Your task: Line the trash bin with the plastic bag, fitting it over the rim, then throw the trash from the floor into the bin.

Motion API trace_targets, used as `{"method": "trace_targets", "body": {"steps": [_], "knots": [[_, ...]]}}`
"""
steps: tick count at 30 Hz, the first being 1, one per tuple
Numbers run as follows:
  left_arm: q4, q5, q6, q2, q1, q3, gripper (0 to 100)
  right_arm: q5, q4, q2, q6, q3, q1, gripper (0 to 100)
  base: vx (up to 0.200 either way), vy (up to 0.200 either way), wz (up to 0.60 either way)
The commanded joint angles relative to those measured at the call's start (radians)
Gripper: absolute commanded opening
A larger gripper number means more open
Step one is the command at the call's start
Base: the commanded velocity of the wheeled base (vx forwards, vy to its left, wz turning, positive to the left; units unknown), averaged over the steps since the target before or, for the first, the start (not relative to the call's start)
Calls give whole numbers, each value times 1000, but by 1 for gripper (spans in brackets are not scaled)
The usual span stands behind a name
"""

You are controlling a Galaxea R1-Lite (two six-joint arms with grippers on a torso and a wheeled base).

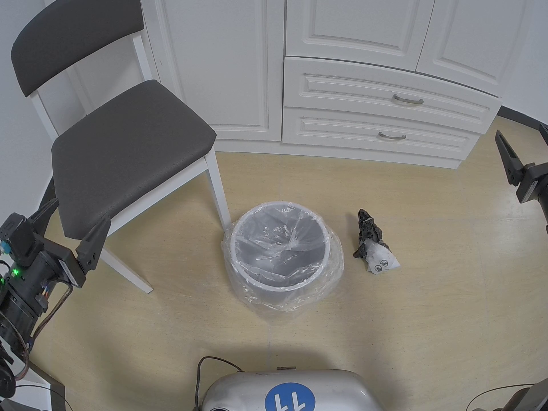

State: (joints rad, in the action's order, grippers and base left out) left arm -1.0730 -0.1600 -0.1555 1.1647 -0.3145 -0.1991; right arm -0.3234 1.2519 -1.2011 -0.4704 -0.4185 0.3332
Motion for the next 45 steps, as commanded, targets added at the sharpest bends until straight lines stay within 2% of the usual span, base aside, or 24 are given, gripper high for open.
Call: {"method": "trace_targets", "body": {"steps": [1, 3, 4, 5, 6, 9, 10, 11, 12, 13, 15, 18, 19, 26, 31, 34, 45], "knots": [[179, -42, 8, -134, -8, -137, 100, -88, -80, -9, 19, -100, 1, 100, 0, 0, 0], [231, -42, 8, -163, -8, -148, 100, -88, -172, -25, 44, -161, 0, 100, 0, 0, 0], [231, -42, 8, -163, -8, -148, 100, -88, -172, -25, 44, -161, 0, 100, 0, 0, 0], [281, -46, 8, -197, -8, -148, 100, -86, -404, -43, 56, -302, -8, 100, 0, 0, 0], [298, -47, 8, -207, -8, -140, 100, -86, -543, -43, 58, -376, -16, 100, 0, 0, 0], [312, -47, 28, -214, -5, -97, 100, -52, -844, -29, 70, -497, -54, 100, 0, 0, 0], [312, -47, 28, -214, -5, -97, 100, -52, -844, -29, 70, -497, -54, 100, 0, 0, 0], [301, -49, 71, -217, 3, -49, 100, 20, -951, -31, 144, -542, -82, 100, 0, 0, 0], [301, -47, 79, -217, 6, -42, 100, 35, -951, -32, 165, -543, -89, 100, 0, 0, 0], [301, -49, 99, -229, 14, -23, 100, 89, -945, -37, 223, -542, -117, 100, 0, 0, 0], [317, -44, 125, -255, 25, -14, 100, 167, -948, -41, 274, -525, -163, 100, 0, 0, 0], [317, -39, 163, -253, 26, -5, 100, 296, -944, -98, 302, -546, -301, 100, 0, 0, 0], [315, -39, 168, -244, 26, -5, 100, 319, -951, -121, 305, -568, -327, 100, 0, 0, 0], [303, -41, 177, -201, 25, 6, 100, 340, -951, -190, 306, -602, -370, 100, 0, 0, 0], [301, -38, 168, -200, -9, 93, 100, 342, -945, -252, 308, -628, -372, 100, 0, 0, 0], [300, -38, 165, -200, -28, 87, 100, 342, -947, -304, 308, -658, -373, 100, 0, 0, 0], [300, -41, 180, -226, 8, 119, 100, 340, -933, -571, 271, -773, -373, 100, 0, 0, 0]]}}
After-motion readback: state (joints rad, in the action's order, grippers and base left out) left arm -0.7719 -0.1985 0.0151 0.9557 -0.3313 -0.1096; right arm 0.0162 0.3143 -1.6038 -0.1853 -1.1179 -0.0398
